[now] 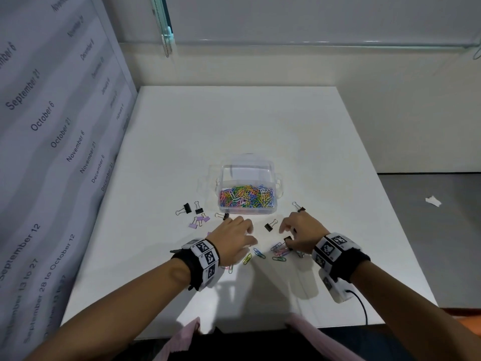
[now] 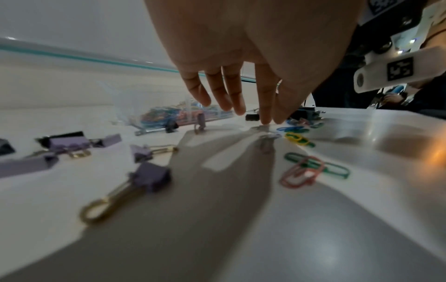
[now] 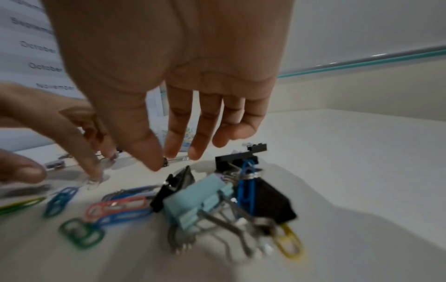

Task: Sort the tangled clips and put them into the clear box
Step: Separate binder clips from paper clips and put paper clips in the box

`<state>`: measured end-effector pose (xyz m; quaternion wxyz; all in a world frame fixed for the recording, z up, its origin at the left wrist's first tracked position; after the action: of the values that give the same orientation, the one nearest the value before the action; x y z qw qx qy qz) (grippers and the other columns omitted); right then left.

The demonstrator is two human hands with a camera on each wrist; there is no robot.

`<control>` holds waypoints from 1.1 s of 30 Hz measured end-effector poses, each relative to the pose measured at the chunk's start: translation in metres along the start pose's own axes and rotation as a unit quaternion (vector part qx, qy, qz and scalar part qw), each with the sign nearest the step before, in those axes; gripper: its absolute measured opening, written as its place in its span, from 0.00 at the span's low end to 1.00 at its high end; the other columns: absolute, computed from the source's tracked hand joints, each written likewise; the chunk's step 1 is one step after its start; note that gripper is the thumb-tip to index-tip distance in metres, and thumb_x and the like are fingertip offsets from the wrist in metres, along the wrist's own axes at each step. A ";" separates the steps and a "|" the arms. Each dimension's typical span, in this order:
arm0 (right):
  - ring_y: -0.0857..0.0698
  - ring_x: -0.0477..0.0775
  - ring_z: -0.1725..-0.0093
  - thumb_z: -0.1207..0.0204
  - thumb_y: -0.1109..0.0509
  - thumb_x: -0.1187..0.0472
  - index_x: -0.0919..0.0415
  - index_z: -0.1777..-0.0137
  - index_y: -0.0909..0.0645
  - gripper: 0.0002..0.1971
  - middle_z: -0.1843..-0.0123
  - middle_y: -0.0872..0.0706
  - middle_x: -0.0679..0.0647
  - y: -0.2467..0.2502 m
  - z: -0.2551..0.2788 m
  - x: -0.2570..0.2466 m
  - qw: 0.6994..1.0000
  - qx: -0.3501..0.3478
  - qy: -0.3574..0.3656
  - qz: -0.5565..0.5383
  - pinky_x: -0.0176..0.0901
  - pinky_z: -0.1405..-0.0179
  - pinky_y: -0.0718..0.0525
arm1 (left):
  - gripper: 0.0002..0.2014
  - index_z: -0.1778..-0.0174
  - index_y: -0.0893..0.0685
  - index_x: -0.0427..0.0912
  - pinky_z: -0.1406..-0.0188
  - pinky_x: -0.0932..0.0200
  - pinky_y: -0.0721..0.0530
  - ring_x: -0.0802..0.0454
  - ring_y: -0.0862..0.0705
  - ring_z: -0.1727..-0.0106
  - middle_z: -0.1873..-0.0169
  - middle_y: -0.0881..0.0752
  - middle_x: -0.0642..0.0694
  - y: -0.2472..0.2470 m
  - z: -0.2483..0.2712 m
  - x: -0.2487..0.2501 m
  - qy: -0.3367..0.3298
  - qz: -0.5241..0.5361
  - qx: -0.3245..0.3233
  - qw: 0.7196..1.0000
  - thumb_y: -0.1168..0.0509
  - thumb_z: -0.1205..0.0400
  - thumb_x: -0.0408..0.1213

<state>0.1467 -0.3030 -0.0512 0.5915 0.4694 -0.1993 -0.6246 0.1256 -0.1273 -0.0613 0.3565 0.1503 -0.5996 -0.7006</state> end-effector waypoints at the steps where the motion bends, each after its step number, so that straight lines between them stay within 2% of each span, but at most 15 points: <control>1: 0.25 0.54 0.47 0.34 0.32 0.61 0.53 0.46 0.20 0.15 0.62 0.28 0.41 -0.003 0.005 0.002 1.000 -0.004 0.005 0.004 0.44 0.45 0.24 | 0.18 0.35 0.21 0.51 0.41 0.47 0.24 0.43 0.25 0.40 0.40 0.23 0.44 -0.002 -0.001 0.004 0.005 0.022 -0.017 1.000 0.37 0.21 0.46; 4: 0.21 0.61 0.50 0.40 0.31 0.65 0.58 0.42 0.20 0.23 0.59 0.31 0.46 -0.010 0.016 0.005 0.998 0.040 0.041 -0.015 0.51 0.41 0.21 | 0.25 0.28 0.29 0.46 0.33 0.46 0.29 0.43 0.28 0.36 0.35 0.27 0.42 -0.007 -0.006 0.013 0.018 0.052 -0.043 0.998 0.37 0.21 0.48; 7: 0.18 0.65 0.60 0.47 0.31 0.69 0.60 0.52 0.18 0.19 0.62 0.26 0.52 -0.029 0.012 0.021 0.995 0.071 0.064 -0.029 0.62 0.39 0.19 | 0.29 0.26 0.32 0.44 0.35 0.47 0.27 0.42 0.29 0.35 0.34 0.28 0.41 -0.012 -0.013 0.020 0.032 0.086 -0.062 0.994 0.35 0.22 0.48; 8: 0.18 0.65 0.63 0.47 0.30 0.70 0.59 0.56 0.18 0.16 0.65 0.23 0.53 -0.033 0.010 0.026 0.996 0.060 0.059 -0.039 0.62 0.42 0.16 | 0.29 0.26 0.32 0.43 0.36 0.46 0.26 0.42 0.28 0.35 0.35 0.28 0.40 -0.013 -0.015 0.023 0.032 0.099 -0.061 0.993 0.35 0.22 0.48; 9: 0.19 0.64 0.65 0.46 0.29 0.70 0.58 0.60 0.18 0.14 0.66 0.20 0.55 -0.030 0.011 0.024 0.996 0.060 0.049 -0.050 0.57 0.50 0.13 | 0.28 0.27 0.31 0.43 0.37 0.46 0.25 0.41 0.28 0.36 0.35 0.27 0.39 -0.014 -0.017 0.025 0.033 0.111 -0.058 0.992 0.34 0.22 0.47; 11: 0.21 0.60 0.65 0.43 0.28 0.70 0.59 0.60 0.17 0.11 0.67 0.19 0.55 -0.014 0.017 0.018 0.992 0.093 0.026 -0.079 0.41 0.60 0.22 | 0.27 0.28 0.29 0.42 0.39 0.45 0.24 0.40 0.28 0.37 0.37 0.27 0.39 -0.014 -0.021 0.028 0.035 0.130 -0.050 0.990 0.34 0.22 0.46; 13: 0.24 0.53 0.62 0.40 0.28 0.69 0.61 0.56 0.16 0.11 0.64 0.21 0.51 -0.004 0.017 0.021 0.990 0.112 0.000 -0.090 0.37 0.60 0.30 | 0.27 0.29 0.28 0.41 0.39 0.46 0.23 0.40 0.28 0.37 0.37 0.27 0.38 -0.014 -0.024 0.030 0.035 0.141 -0.044 0.988 0.34 0.22 0.46; 17: 0.25 0.51 0.57 0.35 0.29 0.65 0.60 0.49 0.18 0.13 0.59 0.23 0.51 0.004 0.015 0.030 0.991 0.096 -0.052 -0.082 0.36 0.58 0.33 | 0.27 0.29 0.28 0.40 0.40 0.47 0.23 0.39 0.29 0.36 0.35 0.28 0.37 -0.014 -0.030 0.035 0.033 0.136 -0.046 0.989 0.33 0.23 0.44; 21: 0.22 0.56 0.47 0.36 0.28 0.62 0.59 0.43 0.20 0.19 0.53 0.22 0.55 0.002 0.012 0.034 0.992 0.081 -0.069 -0.066 0.37 0.52 0.30 | 0.26 0.30 0.26 0.45 0.43 0.46 0.23 0.38 0.30 0.36 0.33 0.29 0.39 -0.013 -0.032 0.044 0.011 0.114 -0.043 0.992 0.33 0.25 0.41; 24: 0.22 0.57 0.46 0.36 0.28 0.64 0.59 0.45 0.20 0.17 0.54 0.26 0.52 0.000 0.017 0.026 0.991 0.110 -0.044 -0.064 0.38 0.52 0.30 | 0.21 0.33 0.22 0.47 0.43 0.44 0.22 0.38 0.28 0.36 0.33 0.26 0.40 -0.014 -0.029 0.048 -0.024 0.104 -0.035 0.994 0.35 0.24 0.39; 26: 0.19 0.60 0.51 0.39 0.26 0.67 0.62 0.50 0.19 0.15 0.57 0.23 0.55 -0.007 0.023 0.013 0.991 0.118 0.015 -0.064 0.42 0.51 0.23 | 0.18 0.36 0.19 0.46 0.42 0.42 0.22 0.38 0.27 0.37 0.35 0.24 0.40 -0.015 -0.023 0.045 -0.041 0.126 -0.035 0.991 0.35 0.23 0.37; 27: 0.19 0.60 0.54 0.40 0.25 0.68 0.63 0.52 0.19 0.15 0.58 0.23 0.55 -0.014 0.025 0.008 0.991 0.105 0.039 -0.068 0.44 0.50 0.20 | 0.16 0.38 0.17 0.44 0.41 0.42 0.22 0.38 0.26 0.37 0.36 0.23 0.40 -0.017 -0.019 0.042 -0.044 0.138 -0.042 0.989 0.35 0.22 0.36; 29: 0.23 0.55 0.56 0.39 0.22 0.63 0.61 0.49 0.19 0.18 0.56 0.27 0.50 -0.025 0.028 -0.002 0.994 0.052 0.058 -0.073 0.41 0.52 0.23 | 0.14 0.40 0.16 0.43 0.39 0.43 0.22 0.40 0.25 0.38 0.38 0.21 0.41 -0.017 -0.012 0.035 -0.044 0.154 -0.047 0.986 0.35 0.21 0.36; 31: 0.26 0.51 0.55 0.40 0.19 0.53 0.56 0.44 0.22 0.24 0.53 0.30 0.48 -0.035 0.027 -0.007 0.996 0.009 0.049 -0.070 0.40 0.53 0.25 | 0.14 0.39 0.17 0.42 0.37 0.45 0.24 0.42 0.25 0.38 0.39 0.21 0.42 -0.015 -0.006 0.026 -0.028 0.175 -0.046 0.983 0.34 0.21 0.39; 33: 0.26 0.50 0.52 0.42 0.18 0.52 0.54 0.40 0.24 0.29 0.51 0.32 0.46 -0.042 0.027 -0.010 0.997 -0.009 0.028 -0.065 0.40 0.51 0.26 | 0.19 0.35 0.20 0.44 0.33 0.50 0.25 0.45 0.25 0.36 0.38 0.22 0.43 -0.012 0.000 0.014 0.014 0.223 -0.037 0.974 0.32 0.22 0.40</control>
<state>0.1000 -0.2931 -0.0683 0.5593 0.4937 -0.1462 -0.6497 0.1115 -0.1365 -0.0694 0.5170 0.0095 -0.5870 -0.6230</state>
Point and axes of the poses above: each hand's wrist, its own z-axis away from the middle knuckle, its own y-axis out of the back of the hand, x = y × z, the point moved 5 cm from there along -z, towards the middle knuckle
